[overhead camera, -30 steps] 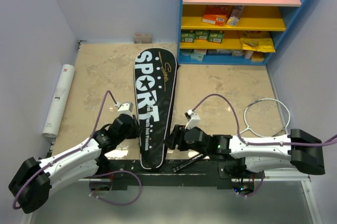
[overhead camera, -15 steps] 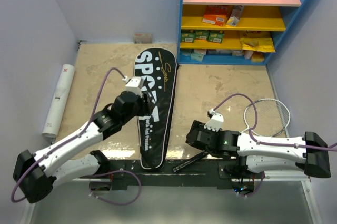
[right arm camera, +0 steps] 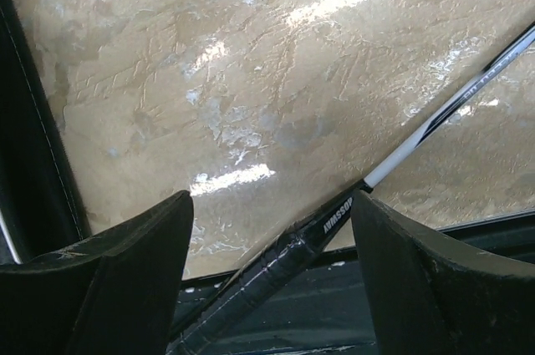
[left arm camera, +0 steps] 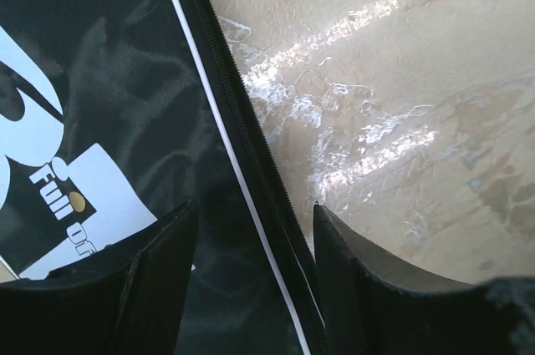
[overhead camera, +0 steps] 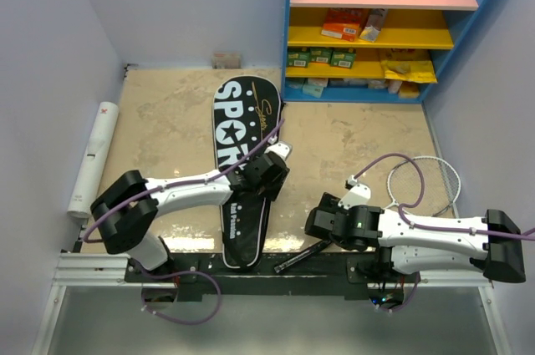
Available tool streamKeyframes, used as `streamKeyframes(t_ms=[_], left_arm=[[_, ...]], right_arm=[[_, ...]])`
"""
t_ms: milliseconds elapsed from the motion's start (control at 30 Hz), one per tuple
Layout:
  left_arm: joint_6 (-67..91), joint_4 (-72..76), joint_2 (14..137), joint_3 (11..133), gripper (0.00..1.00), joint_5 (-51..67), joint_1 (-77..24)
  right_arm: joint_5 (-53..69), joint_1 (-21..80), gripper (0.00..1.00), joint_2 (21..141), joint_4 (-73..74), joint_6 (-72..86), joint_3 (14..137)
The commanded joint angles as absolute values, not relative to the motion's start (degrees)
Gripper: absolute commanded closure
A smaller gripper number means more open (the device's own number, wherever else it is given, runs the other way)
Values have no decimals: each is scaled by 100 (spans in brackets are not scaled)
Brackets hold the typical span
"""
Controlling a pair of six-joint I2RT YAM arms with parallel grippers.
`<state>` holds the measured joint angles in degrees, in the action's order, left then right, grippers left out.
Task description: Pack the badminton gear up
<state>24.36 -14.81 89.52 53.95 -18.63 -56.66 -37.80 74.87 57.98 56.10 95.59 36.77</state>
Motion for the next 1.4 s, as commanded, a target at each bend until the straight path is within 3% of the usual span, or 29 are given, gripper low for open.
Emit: streamKeyframes(t_ms=[0,467,833,900,933,1000,1133,1233,1367], left_arm=[[2119,-1739,9245,5941,38,-2845,-5941],[2408,-2584,9817,5994,37,-4200,-6548],[2637,-2566,9967,5687,38,-4210,-6644],[2637,-2549,9949,5634,44,-4201,-6653],[2628,-2549,9949,5616,54,-4210,-6653],[2628,-2549,9932,5573,63,-4219,-6653],[2645,-2531,9862,5493,90,-4245,-6653],[2646,-2522,9712,5423,100,-4245,-6662],[2576,-2549,9431,5388,100,-4219,-6662]], right_arm=[[-3850,7462,22,5722,5854,9888,3736],[-3692,7462,21,5274,5511,9756,3349],[-3683,7471,22,5229,5511,9721,3322],[-3683,7462,22,5282,5476,9703,3348],[-3674,7471,22,5326,5476,9694,3349],[-3674,7462,22,5344,5414,9677,3349],[-3665,7471,22,5361,5344,9659,3331],[-3674,7462,22,5361,5414,9764,3313],[-3796,7471,25,5431,5537,9914,3366]])
